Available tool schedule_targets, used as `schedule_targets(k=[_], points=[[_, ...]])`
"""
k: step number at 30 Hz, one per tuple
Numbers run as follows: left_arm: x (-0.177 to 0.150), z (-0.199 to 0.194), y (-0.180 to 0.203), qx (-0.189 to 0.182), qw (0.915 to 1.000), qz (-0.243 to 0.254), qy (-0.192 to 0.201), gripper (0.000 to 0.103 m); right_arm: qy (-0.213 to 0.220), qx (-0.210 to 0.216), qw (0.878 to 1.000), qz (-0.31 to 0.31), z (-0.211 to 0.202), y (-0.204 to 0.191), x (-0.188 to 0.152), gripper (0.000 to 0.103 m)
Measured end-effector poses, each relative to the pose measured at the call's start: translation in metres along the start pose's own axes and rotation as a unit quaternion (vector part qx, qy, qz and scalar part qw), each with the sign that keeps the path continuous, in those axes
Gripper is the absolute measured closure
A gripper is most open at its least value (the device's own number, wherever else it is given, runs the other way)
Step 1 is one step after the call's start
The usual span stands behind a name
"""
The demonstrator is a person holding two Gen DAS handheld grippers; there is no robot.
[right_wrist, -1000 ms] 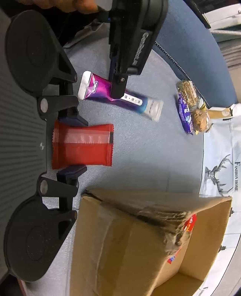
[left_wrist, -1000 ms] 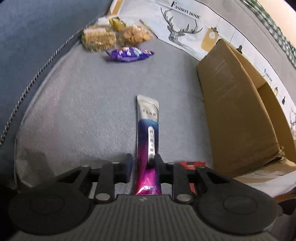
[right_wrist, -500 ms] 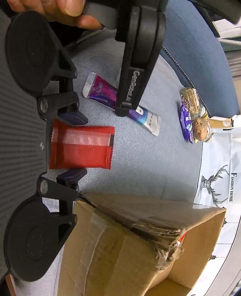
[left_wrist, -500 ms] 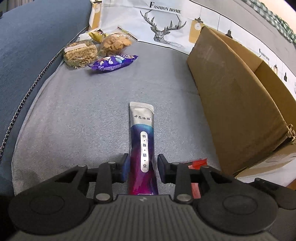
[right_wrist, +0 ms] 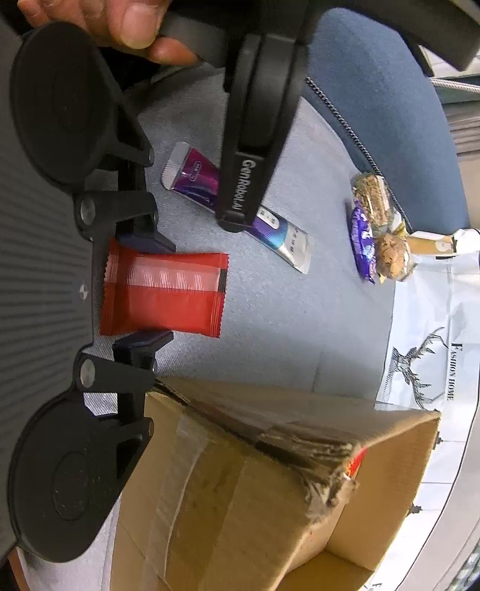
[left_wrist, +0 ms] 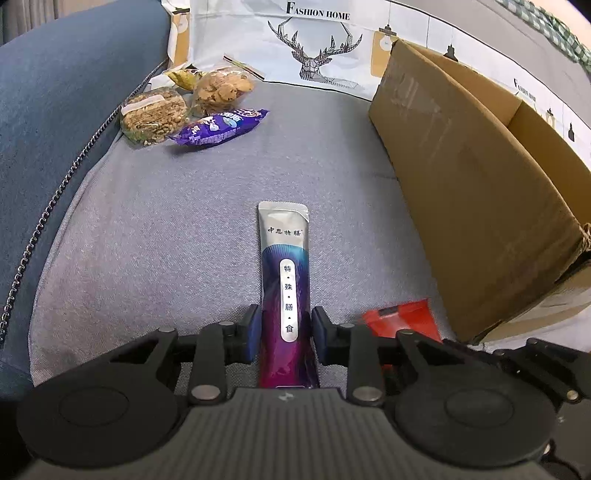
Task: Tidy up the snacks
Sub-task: 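Lift both snacks and carry them over the cardboard box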
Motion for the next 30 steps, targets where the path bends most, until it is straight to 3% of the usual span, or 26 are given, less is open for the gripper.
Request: schedule_targets(k=[7, 13, 19, 25, 30], points=[[0.002, -0.006, -0.008, -0.006, 0.9996, -0.026, 0.008, 0.08, -0.005, -0.009, 1.0, -0.006, 0.003, 0.001, -0.001, 0.058], [0.001, -0.002, -0.001, 0.006, 1.0, -0.004, 0.0, 0.077, -0.004, -0.01, 1.0, -0.011, 0.003, -0.001, -0.001, 0.058], [0.001, -0.004, -0.005, -0.009, 0.9998, -0.014, 0.01, 0.082, -0.001, -0.013, 1.0, -0.016, 0.002, -0.002, -0.001, 0.058], [0.005, -0.031, -0.017, -0.043, 0.9955, -0.049, 0.069, 0.082, 0.024, -0.002, 1.0, -0.012, -0.019, -0.005, 0.004, 0.059], [0.007, -0.061, -0.028, -0.06, 0.9865, -0.079, 0.131, 0.082, 0.052, 0.018, 0.998, -0.017, -0.055, -0.01, 0.015, 0.059]])
Point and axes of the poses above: each gripper's, at about its wrist camera, not at the fingertips, and z roughly the way its jaws point, y to its right, x to its top, the point moved 5 cm from there along z, roughly the way its jaws point, and after that the axes turned 13 degrees about -y, right-handed, at the moved point
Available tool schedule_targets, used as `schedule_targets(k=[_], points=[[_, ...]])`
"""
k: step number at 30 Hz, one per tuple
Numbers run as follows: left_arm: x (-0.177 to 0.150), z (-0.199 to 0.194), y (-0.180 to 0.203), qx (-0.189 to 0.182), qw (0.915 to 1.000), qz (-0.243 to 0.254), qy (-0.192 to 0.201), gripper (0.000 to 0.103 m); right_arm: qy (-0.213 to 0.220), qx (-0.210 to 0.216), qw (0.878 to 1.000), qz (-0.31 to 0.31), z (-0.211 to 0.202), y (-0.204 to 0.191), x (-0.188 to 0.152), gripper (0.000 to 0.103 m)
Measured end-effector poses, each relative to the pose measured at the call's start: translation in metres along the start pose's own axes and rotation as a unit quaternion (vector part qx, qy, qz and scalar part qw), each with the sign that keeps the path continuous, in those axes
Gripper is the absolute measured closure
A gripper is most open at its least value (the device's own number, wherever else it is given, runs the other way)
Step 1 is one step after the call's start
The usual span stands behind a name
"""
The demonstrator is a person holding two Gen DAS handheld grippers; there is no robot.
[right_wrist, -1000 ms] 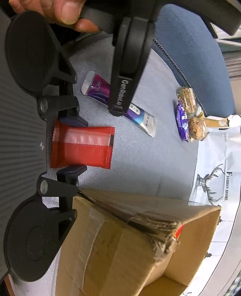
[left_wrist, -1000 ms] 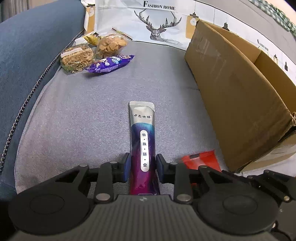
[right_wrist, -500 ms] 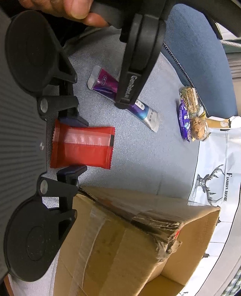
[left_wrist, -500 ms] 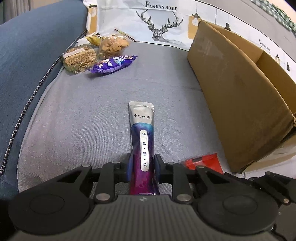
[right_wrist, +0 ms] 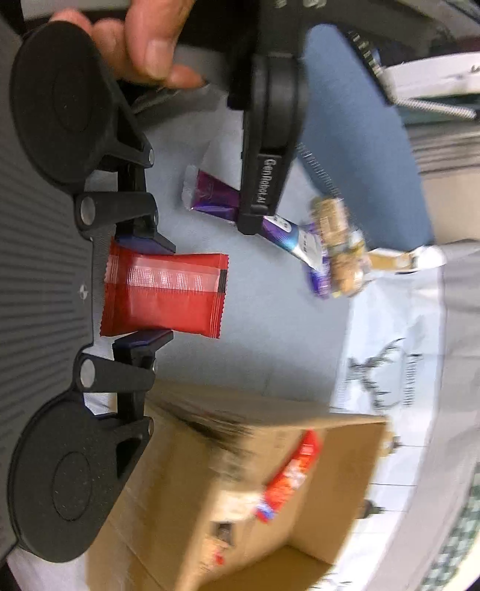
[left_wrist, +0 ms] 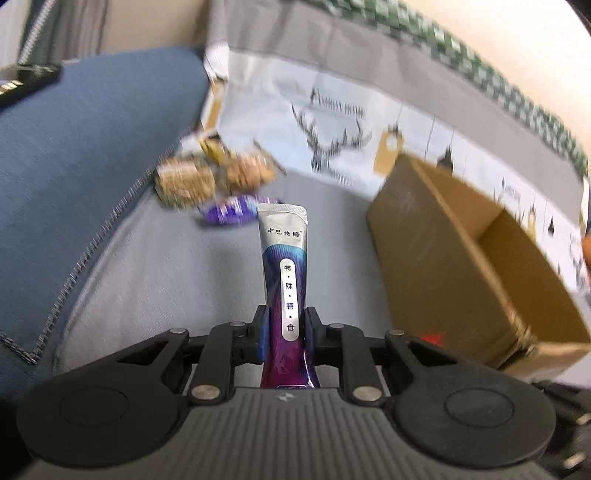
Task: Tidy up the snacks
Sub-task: 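Lift both snacks and carry them over the cardboard box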
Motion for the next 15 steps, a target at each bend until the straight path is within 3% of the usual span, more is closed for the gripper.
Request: schedule_targets(k=[4, 9, 15], points=[[0.005, -0.012, -0.001, -0.007, 0.9997, -0.009, 0.023, 0.082, 0.059, 0.01, 0.998, 0.001, -0.043, 0.008, 0.021, 0.059], [0.004, -0.02, 0.01, -0.009, 0.9993, 0.016, 0.031, 0.082, 0.158, -0.026, 0.987, -0.002, -0.08, 0.036, 0.027, 0.059], [0.002, -0.025, 0.025, -0.018, 0.998, 0.042, 0.044, 0.082, 0.197, -0.034, 0.978, 0.067, -0.085, 0.078, 0.026, 0.059]])
Point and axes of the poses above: each gripper's, at about its wrist camera, not at the fingertips, and z roughly the way its jaws point, y to its right, x to its top, the point moved 5 cm from there along z, roughly the way its jaws point, and after that the axes turned 13 degrees about -y, right-handed, at the moved point
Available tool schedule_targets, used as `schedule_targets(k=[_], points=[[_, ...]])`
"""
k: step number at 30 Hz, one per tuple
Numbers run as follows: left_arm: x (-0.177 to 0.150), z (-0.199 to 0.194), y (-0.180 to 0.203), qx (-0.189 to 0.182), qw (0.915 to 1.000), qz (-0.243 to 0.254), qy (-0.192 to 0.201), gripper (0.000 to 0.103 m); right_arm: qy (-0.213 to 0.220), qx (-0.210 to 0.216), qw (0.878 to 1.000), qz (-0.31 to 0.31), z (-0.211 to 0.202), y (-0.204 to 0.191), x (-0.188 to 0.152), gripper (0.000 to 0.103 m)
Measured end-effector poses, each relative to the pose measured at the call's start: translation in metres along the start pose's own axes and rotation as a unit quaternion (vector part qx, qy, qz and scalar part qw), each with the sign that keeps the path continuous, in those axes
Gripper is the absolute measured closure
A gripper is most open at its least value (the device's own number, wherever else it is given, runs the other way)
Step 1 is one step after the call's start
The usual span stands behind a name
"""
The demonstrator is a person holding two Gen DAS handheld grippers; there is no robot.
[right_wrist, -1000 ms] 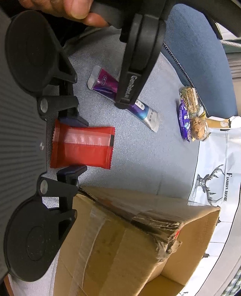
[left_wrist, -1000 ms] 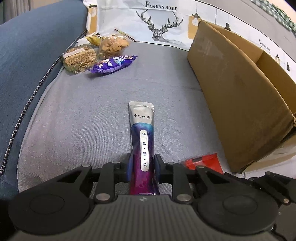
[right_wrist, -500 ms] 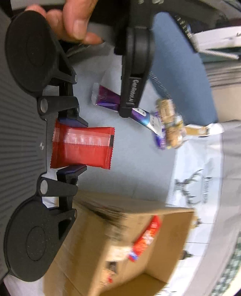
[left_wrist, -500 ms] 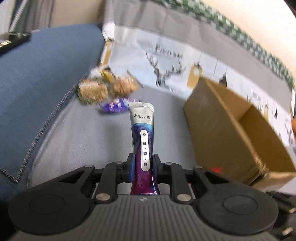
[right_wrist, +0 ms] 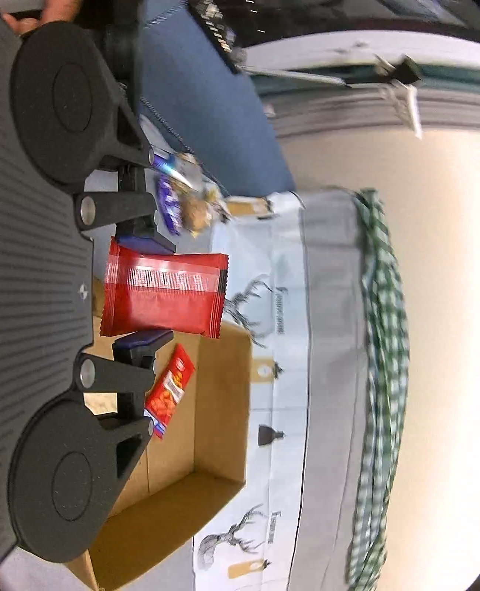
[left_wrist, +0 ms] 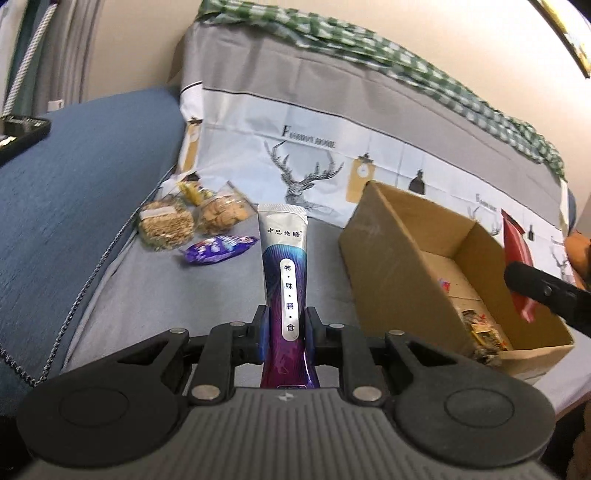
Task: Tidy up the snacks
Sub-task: 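Lift both snacks and carry them over the cardboard box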
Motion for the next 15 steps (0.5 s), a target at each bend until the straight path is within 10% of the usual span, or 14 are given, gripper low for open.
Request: schedule_targets(k=[15], points=[[0.029, -0.027, 0.078, -0.041, 0.9981, 0.036, 0.031, 0.082, 0.068, -0.057, 0.992, 0.092, -0.006, 0.089, 0.008, 0.059]])
Point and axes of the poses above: each gripper's, at about its wrist camera, not at the fingertips, and z roughly the way its jaws point, y to its right, x to its top, the point moved 5 cm from there along z, roughly the way its jaws point, and after that the axes turned 13 degrees about -y, right-handed, at the moved point
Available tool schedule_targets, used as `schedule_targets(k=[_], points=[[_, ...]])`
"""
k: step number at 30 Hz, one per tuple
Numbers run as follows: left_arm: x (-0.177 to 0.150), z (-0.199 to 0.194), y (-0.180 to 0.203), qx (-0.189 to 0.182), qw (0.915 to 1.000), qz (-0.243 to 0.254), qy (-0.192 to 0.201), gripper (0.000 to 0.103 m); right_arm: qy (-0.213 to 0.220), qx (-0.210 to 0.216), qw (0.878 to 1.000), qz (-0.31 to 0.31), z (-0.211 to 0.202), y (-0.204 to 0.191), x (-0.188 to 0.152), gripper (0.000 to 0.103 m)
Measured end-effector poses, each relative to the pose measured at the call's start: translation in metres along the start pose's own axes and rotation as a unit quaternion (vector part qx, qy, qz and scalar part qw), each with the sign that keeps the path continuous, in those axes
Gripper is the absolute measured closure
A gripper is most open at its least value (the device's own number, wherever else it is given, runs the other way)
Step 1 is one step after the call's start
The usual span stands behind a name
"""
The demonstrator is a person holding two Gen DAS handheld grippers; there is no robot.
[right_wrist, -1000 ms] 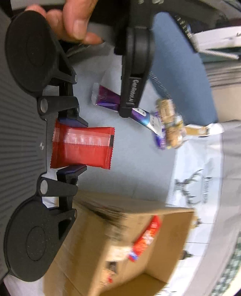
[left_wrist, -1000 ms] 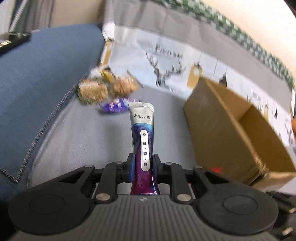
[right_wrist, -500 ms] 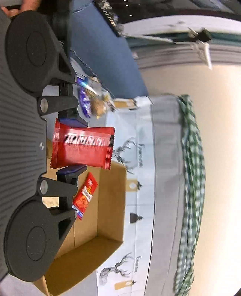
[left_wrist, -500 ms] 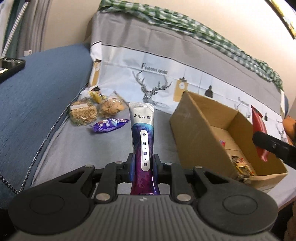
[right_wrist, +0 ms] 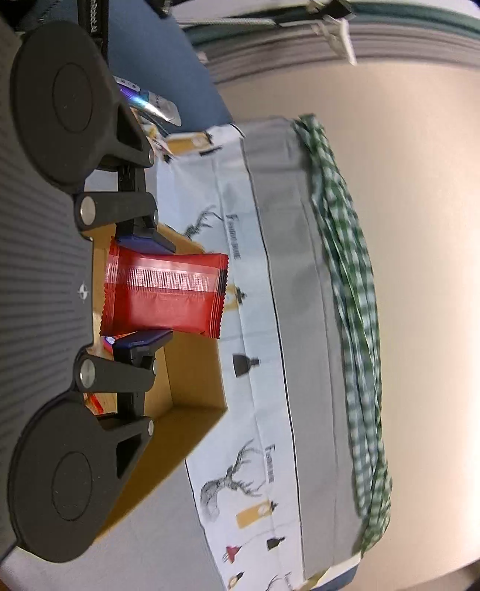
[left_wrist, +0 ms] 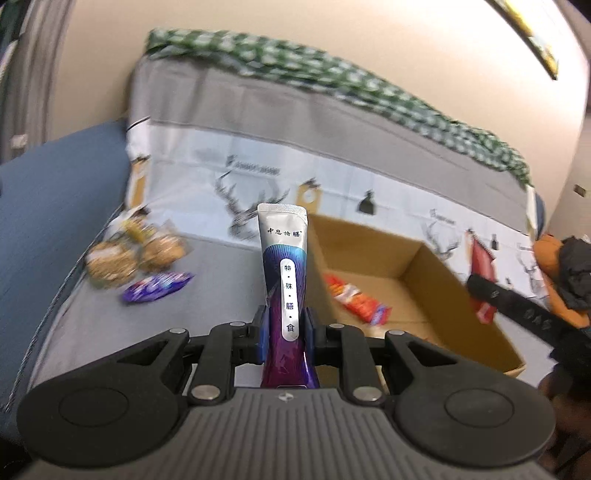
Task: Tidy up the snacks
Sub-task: 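Lift both snacks and carry them over the cardboard box, then open both tools to drop the snacks into the box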
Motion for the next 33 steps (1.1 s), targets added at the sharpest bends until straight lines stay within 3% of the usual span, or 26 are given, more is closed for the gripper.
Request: schedule_targets(k=[14, 23, 33], points=[[0.067, 0.006, 0.12, -0.056, 0.9947, 0.077, 0.037, 0.082, 0.034, -0.062, 0.994, 0.087, -0.002, 0.07, 0.013, 0.059], [0.079, 0.018, 0.143, -0.056, 0.9944, 0.082, 0.034, 0.082, 0.036, -0.066, 0.993, 0.087, 0.001, 0.073, 0.013, 0.059], [0.082, 0.026, 0.144, -0.057, 0.9949, 0.078, 0.029, 0.082, 0.031, -0.059, 0.996, 0.063, 0.003, 0.064, 0.013, 0.058]])
Point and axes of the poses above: each gripper's, at about its wrist camera, not at the fingertips, and z roughly the way its jaws point, y to its right, x to its top, the point moved 5 cm from there along z, roughly the way its jaws point, and after that the axes turned 13 degrees about -y, right-handed, at the moved point
